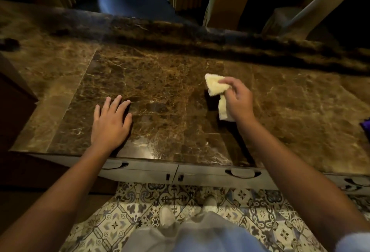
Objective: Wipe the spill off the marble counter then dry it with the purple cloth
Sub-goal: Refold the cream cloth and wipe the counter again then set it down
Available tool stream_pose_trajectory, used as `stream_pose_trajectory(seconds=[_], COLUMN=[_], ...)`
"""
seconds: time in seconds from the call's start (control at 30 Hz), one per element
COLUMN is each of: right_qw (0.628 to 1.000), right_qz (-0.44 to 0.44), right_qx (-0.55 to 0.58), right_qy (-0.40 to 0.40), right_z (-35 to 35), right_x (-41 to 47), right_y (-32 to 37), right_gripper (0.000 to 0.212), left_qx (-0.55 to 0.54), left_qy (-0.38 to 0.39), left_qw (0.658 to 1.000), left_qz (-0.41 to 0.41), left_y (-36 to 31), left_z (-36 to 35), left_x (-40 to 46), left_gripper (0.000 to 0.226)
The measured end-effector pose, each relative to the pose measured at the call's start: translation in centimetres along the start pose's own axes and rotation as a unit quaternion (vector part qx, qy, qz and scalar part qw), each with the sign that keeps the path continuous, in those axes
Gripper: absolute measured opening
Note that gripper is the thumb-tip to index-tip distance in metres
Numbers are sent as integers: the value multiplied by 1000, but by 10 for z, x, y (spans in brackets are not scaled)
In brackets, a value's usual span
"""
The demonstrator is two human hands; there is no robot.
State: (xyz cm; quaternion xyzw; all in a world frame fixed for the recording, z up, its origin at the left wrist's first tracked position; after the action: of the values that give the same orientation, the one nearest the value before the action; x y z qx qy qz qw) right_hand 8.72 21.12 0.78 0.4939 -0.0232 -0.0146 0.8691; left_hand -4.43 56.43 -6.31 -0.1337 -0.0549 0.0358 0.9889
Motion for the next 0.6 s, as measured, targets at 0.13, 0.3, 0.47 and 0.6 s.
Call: stream_pose_trajectory(seconds=[0.13, 0.3, 0.47, 0.6], right_qw=[985, 970, 960, 951], right_qz=[-139, -132, -60, -31], right_qx=[93, 118, 51, 44], right_qy=[45, 164, 269, 305], right_z=[-41, -93, -101, -96], right_x=[42, 13, -68, -118], right_y=[3, 18, 15, 16], right_gripper=[30, 35, 40, 41], left_qx=[6, 5, 4, 4], left_qy=[-11, -10, -17, -7], left_qw=[1000, 1000, 1000, 1000], left_qz=[-6, -4, -1, -1], left_y=[2, 4, 2, 1], left_z=[-1, -2, 0, 0], left_x=[-1, 0, -1, -1], left_gripper=[49, 50, 49, 50])
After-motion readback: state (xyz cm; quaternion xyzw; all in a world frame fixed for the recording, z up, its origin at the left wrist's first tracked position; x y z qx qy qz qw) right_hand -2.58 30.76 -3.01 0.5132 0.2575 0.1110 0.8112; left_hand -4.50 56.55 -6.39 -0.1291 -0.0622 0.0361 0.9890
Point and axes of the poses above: each hand's wrist, its own x-axis towards the middle knuckle, its own z-axis out of the back of the hand, y = z × x, the point moved 4 cm from there along x, towards the middle knuckle, and after that the axes turned 11 degrees about -z, right-handed, at the moved point
